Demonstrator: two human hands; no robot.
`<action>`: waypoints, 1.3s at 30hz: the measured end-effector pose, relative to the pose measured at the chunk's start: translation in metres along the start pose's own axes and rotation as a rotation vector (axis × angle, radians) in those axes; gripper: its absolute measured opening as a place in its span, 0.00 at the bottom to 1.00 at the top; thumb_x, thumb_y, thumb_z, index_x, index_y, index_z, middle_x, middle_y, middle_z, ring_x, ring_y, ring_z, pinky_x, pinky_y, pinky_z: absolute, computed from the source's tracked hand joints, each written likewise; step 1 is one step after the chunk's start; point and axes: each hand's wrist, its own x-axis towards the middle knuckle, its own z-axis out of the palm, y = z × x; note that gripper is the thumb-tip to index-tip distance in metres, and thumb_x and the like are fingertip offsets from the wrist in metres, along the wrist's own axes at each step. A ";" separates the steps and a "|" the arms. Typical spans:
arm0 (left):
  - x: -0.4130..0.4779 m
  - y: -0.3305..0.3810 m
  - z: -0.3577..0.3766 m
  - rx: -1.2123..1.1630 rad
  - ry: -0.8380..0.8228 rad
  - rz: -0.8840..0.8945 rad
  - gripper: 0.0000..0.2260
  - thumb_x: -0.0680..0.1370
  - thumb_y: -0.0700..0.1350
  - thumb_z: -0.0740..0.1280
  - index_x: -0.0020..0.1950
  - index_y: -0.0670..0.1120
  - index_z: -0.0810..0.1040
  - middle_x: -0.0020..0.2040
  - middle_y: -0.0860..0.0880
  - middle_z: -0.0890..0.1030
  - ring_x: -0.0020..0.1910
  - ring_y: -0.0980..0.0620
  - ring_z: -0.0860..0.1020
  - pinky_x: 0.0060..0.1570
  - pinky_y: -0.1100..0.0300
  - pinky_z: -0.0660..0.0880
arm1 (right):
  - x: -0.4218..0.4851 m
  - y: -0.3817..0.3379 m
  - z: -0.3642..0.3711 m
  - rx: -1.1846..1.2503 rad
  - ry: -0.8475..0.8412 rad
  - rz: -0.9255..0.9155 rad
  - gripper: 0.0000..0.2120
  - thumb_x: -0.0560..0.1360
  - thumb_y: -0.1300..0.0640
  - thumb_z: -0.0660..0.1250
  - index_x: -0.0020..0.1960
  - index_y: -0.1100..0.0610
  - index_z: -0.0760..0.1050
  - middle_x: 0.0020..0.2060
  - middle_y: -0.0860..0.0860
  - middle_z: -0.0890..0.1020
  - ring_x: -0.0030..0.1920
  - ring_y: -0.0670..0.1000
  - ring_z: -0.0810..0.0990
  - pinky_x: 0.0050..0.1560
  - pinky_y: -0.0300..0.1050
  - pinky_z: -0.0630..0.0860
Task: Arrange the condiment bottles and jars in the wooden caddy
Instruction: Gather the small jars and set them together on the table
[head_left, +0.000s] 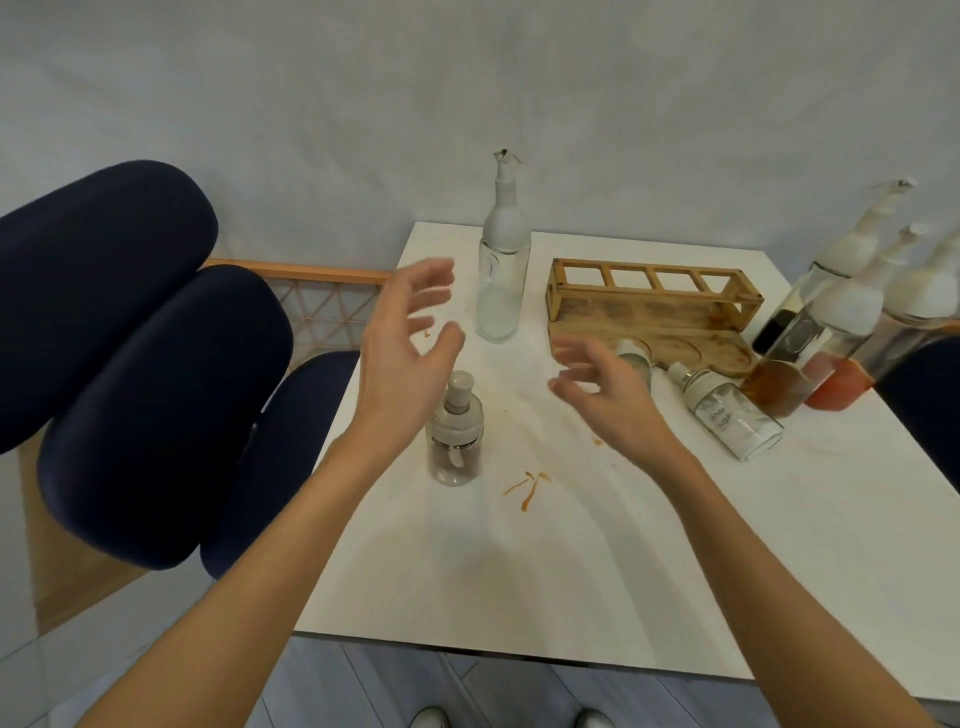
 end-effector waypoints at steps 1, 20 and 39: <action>0.007 0.008 0.008 -0.010 -0.009 0.017 0.20 0.73 0.36 0.64 0.62 0.53 0.72 0.60 0.55 0.78 0.58 0.57 0.78 0.57 0.57 0.77 | 0.003 0.001 -0.010 -0.007 0.024 0.000 0.19 0.77 0.57 0.68 0.67 0.50 0.72 0.58 0.46 0.78 0.56 0.45 0.79 0.50 0.40 0.78; 0.025 -0.043 0.220 0.302 -0.576 -0.558 0.19 0.76 0.54 0.68 0.62 0.43 0.75 0.53 0.50 0.77 0.53 0.49 0.76 0.52 0.53 0.76 | 0.053 0.097 -0.099 -0.125 0.004 0.292 0.20 0.77 0.57 0.66 0.68 0.53 0.70 0.59 0.54 0.78 0.56 0.51 0.77 0.57 0.51 0.76; 0.012 -0.072 0.235 0.263 -0.554 -0.738 0.24 0.69 0.58 0.73 0.59 0.47 0.75 0.54 0.49 0.80 0.52 0.48 0.80 0.54 0.49 0.78 | 0.098 0.108 -0.068 -0.104 0.022 0.488 0.11 0.77 0.54 0.63 0.56 0.57 0.69 0.51 0.55 0.77 0.50 0.55 0.75 0.49 0.51 0.75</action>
